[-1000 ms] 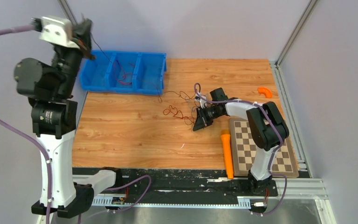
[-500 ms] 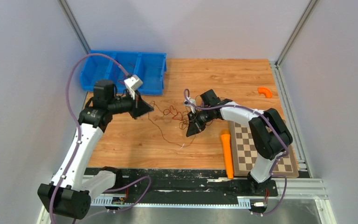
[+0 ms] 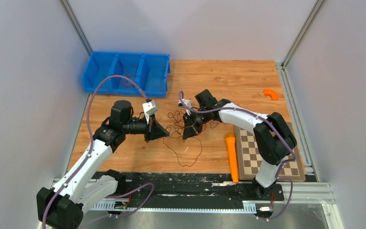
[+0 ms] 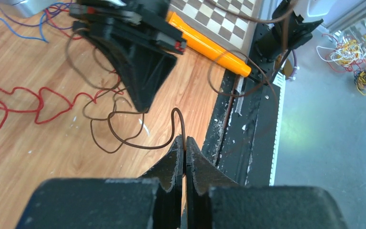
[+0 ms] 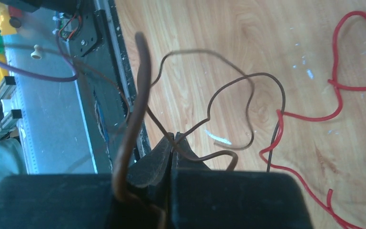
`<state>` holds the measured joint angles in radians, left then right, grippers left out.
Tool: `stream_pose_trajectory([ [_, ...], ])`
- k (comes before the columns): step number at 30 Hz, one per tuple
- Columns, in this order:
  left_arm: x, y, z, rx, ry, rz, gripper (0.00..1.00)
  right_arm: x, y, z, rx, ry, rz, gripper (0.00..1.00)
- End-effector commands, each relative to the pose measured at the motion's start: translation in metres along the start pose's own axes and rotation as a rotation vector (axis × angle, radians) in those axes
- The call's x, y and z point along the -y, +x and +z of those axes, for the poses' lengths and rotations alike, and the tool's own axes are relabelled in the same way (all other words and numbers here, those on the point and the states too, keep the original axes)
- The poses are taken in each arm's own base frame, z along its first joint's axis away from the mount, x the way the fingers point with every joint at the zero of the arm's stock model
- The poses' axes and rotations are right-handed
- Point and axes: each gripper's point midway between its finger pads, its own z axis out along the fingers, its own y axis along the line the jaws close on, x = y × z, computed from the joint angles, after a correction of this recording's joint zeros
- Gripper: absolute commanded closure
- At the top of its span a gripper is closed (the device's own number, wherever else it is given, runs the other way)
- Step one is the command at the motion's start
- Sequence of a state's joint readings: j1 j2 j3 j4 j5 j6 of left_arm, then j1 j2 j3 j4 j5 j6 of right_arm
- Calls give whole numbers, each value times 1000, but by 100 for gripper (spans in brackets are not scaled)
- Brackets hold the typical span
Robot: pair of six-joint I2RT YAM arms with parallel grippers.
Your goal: Untangle the cables
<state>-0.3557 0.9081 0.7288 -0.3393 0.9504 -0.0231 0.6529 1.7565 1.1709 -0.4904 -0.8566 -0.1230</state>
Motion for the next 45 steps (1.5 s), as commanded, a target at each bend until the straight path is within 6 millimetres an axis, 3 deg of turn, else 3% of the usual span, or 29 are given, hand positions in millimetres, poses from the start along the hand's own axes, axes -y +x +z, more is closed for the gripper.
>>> stream_pose_trajectory([
  [1,-2,-9,6,20,14,96,98,23,-12,8,2,93,30,100],
  [5,6,-5,12,23,80,46,88,33,-15,12,3,125,48,100],
  [6,8,-8,14,49,92,32,79,35,-15,13,4,126,55,100],
  [7,9,-8,16,61,99,32,61,37,-16,15,3,127,63,100],
  [11,12,-4,30,69,132,46,34,49,-12,21,-12,156,83,100],
  [15,4,-2,40,92,115,46,10,53,-11,24,-16,162,94,100],
  [18,-10,-10,45,140,44,25,6,54,-11,25,-17,158,99,100],
  [21,-14,-17,49,162,20,24,10,54,-11,25,-16,156,104,100],
  [27,-8,-10,65,131,37,10,16,53,-15,26,-11,149,102,100],
  [29,-15,-12,68,132,0,4,34,52,-17,24,-7,152,97,100],
  [30,-18,-11,67,117,-15,6,55,52,-19,21,-1,157,90,100],
  [31,-20,-5,65,62,-33,28,67,53,-20,16,7,162,93,100],
  [32,-20,18,59,-40,-42,-5,85,56,-23,9,24,169,94,100],
  [33,-21,16,54,-73,-44,99,93,64,-27,-4,51,184,107,100],
  [34,-19,41,43,-183,-47,76,99,70,-30,-15,73,200,113,100],
  [35,-18,41,34,-222,-23,218,100,79,-34,-28,98,221,121,100],
  [36,-12,69,17,-337,-1,188,100,88,-37,-41,125,243,130,100],
  [37,-14,73,8,-372,26,314,100,98,-39,-53,148,262,144,100],
  [38,-11,91,-7,-444,39,290,100,106,-41,-64,170,276,156,100],
  [39,-15,98,-14,-474,52,378,100,113,-42,-72,183,285,168,100],
  [40,-12,109,-24,-518,65,371,100,118,-42,-78,192,290,180,100],
  [45,-5,126,-33,-623,163,395,100,117,-39,-83,197,272,200,100],
])
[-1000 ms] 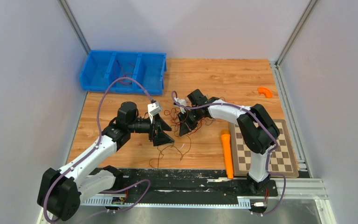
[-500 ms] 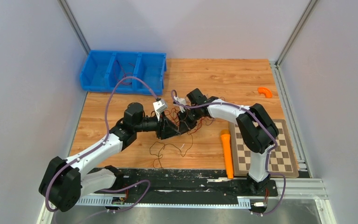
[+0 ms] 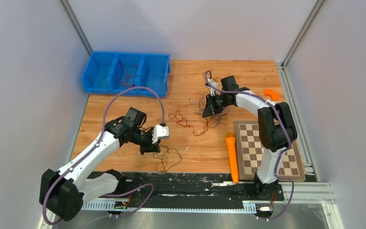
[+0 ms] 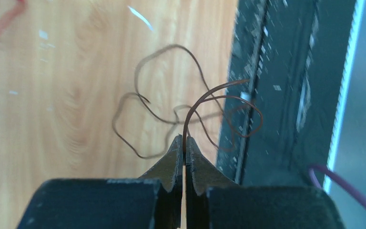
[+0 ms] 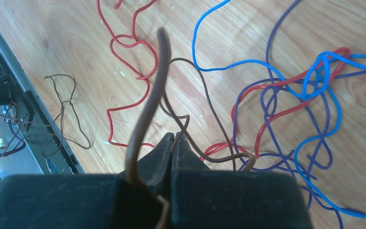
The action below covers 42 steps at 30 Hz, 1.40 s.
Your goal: Untangle the cables
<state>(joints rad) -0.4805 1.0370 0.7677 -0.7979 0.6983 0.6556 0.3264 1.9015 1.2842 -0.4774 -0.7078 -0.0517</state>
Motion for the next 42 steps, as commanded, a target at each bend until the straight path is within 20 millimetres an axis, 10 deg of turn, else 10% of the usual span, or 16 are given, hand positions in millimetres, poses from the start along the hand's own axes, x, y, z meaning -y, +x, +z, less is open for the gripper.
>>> stream_pose_trajectory([
  [1,26,35,-6,-175,165,104,100,-31,-14,-10,29,-63,-73,100],
  [3,21,47,-2,-220,145,93,97,-32,-10,-11,24,-69,-75,100],
  [6,5,50,8,-235,66,129,46,-34,-4,-11,14,-79,-73,100],
  [10,-5,49,21,-252,-9,87,2,-33,1,-9,3,-86,-64,100],
  [24,-32,79,69,-412,-216,-27,0,-32,7,-6,-12,-92,-56,100],
  [28,-38,89,78,-460,-237,-45,3,-31,6,-6,-10,-91,-57,100],
  [33,-42,79,68,-469,-258,-33,72,-30,7,-7,-14,-85,-58,100],
  [35,-45,61,55,-427,-281,-30,95,-30,8,-7,-14,-83,-59,100],
  [42,-100,-58,-37,-123,-434,-24,100,-33,14,-9,-18,-91,-62,100],
])
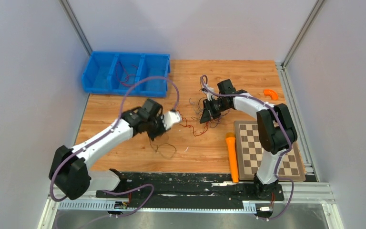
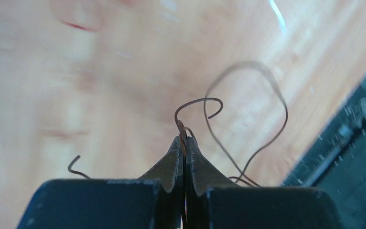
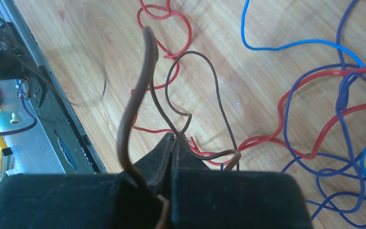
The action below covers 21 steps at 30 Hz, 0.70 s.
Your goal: Untangle the cables
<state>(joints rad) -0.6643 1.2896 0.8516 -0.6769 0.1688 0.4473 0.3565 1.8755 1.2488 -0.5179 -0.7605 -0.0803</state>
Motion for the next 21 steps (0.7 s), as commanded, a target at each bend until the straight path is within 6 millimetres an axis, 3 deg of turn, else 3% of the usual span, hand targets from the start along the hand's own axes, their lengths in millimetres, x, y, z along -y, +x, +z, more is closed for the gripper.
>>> stream_pose_trajectory([
  [1,-82,-81,-98,272,-195,-27,100,-11,-5,-11,33,-23,-47,100],
  [2,-99,-90,-112,296,-243,-41,100,-12,-4,-10,31,-26,-45,100],
  [5,-185,-116,-162,354,-483,-133,100,-13,-3,-10,31,-32,-43,100],
  [7,-247,-112,-189,307,-714,-213,100,-13,-4,-11,33,-30,-45,100],
  [10,-314,-113,-213,296,-925,-292,100,-15,-2,-12,33,-37,-44,100],
  [12,-351,-115,-206,287,-1023,-329,100,-16,-1,-12,32,-41,-43,100],
  [13,-361,-119,-211,299,-1067,-337,100,-16,-1,-12,31,-42,-42,100],
  [15,-383,-125,-201,320,-1118,-340,100,-16,0,-11,28,-42,-41,100],
  [16,-396,-124,-182,308,-1123,-345,100,-15,2,-11,25,-41,-38,100],
  [17,-404,-125,-185,307,-1156,-357,100,-15,2,-10,24,-42,-36,100],
  [18,-416,-118,-156,263,-1145,-364,100,-14,2,-10,23,-44,-34,100],
  [19,-423,-120,-158,261,-1171,-373,100,-14,3,-9,20,-45,-30,100],
  [20,-431,-112,-131,225,-1154,-380,100,-14,3,-8,19,-46,-27,100],
  [21,-435,-115,-127,235,-1152,-386,100,-14,3,-8,20,-49,-26,100],
])
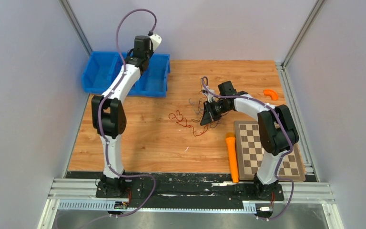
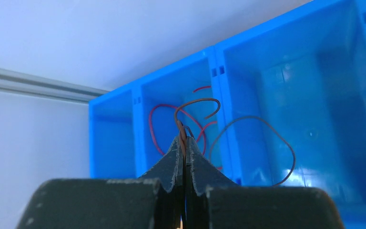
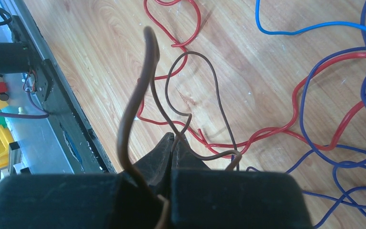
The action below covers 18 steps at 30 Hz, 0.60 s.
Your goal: Untangle the cables
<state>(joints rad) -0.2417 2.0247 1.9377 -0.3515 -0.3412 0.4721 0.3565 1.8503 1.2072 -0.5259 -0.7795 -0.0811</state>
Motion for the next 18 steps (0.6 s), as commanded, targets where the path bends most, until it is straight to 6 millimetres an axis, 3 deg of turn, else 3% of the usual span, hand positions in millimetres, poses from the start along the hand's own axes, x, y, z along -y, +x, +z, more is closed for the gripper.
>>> stream_pose_trajectory([
  [1,-5,-13,35,33,-106,-68,100,-9,-9,-6,34,-32,-39,100],
  [4,26,-13,42,47,35,-121,93,-12,-12,-6,39,-51,-36,100],
  [7,41,-21,31,73,151,-188,85,-18,-18,-7,48,-76,-38,100],
  [8,47,-25,26,84,197,-190,73,-21,-20,-8,53,-87,-41,100],
  [9,43,-31,18,98,203,-194,61,-24,-23,-9,58,-98,-41,100],
  [10,42,-31,14,99,217,-197,39,-27,-25,-10,63,-111,-42,100],
  [12,34,-39,-4,121,274,-255,17,-35,-31,-14,75,-131,-54,100],
  [14,20,-55,-33,169,347,-322,4,-42,-35,-18,88,-143,-66,100],
  [18,12,-66,-86,228,475,-313,0,-59,-47,-29,118,-170,-102,100],
])
